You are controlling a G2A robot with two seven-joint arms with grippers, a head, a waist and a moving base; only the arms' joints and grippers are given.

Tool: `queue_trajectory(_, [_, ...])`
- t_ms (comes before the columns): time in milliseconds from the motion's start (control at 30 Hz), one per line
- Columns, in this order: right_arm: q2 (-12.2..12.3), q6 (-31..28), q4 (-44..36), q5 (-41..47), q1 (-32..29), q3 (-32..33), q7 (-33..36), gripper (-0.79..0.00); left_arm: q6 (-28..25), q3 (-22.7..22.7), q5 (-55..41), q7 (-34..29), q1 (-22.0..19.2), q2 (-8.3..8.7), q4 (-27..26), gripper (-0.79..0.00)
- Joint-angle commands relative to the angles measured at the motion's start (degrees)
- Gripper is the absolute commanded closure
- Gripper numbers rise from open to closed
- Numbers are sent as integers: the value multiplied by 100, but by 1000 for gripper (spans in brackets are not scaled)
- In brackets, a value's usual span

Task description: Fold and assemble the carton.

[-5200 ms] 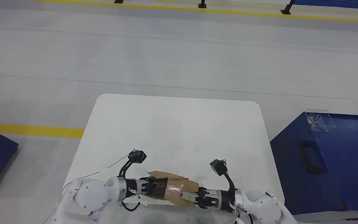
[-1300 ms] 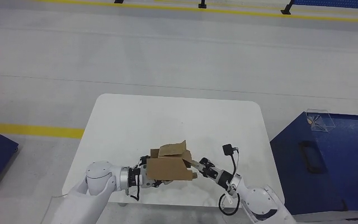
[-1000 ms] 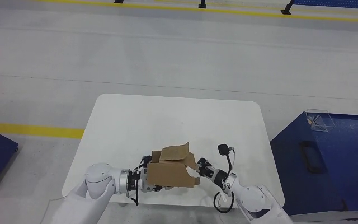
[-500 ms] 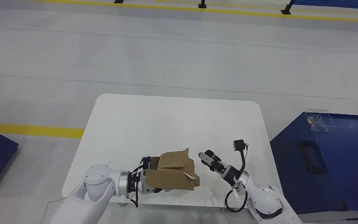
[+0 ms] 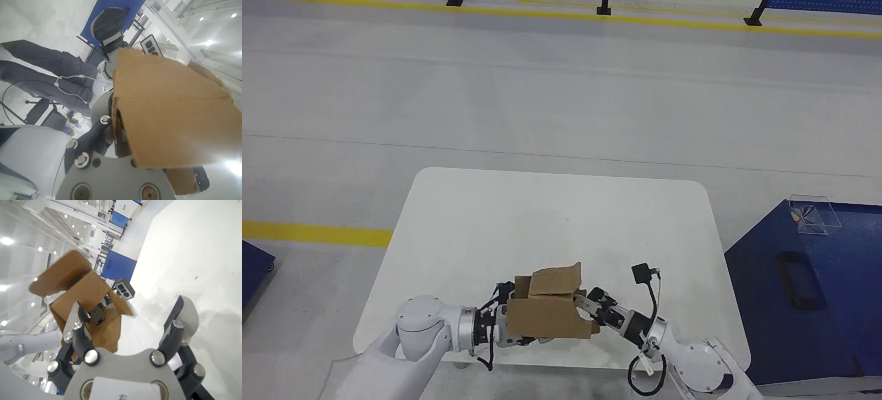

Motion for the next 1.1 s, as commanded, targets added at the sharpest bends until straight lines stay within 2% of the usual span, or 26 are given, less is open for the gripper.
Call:
queue_trajectory(0, [-16, 19, 64, -2, 47, -79, -22, -785, -29, 2, 25, 47, 16, 6, -33, 0])
queue_trajectory(367, [-20, -31, 117, 152, 78, -17, 0, -785, -100, 25, 53, 55, 22, 23, -64, 0])
queue_trajectory(733, [108, -66, -452, 287, -440, 789, 44, -785, -710, -342, -205, 1459, 370, 9, -275, 0])
queue_trajectory(1067, [-8, 461, 4, -439, 32, 141, -366, -785, -999, -210, 102, 1711, 507, -7, -481, 0])
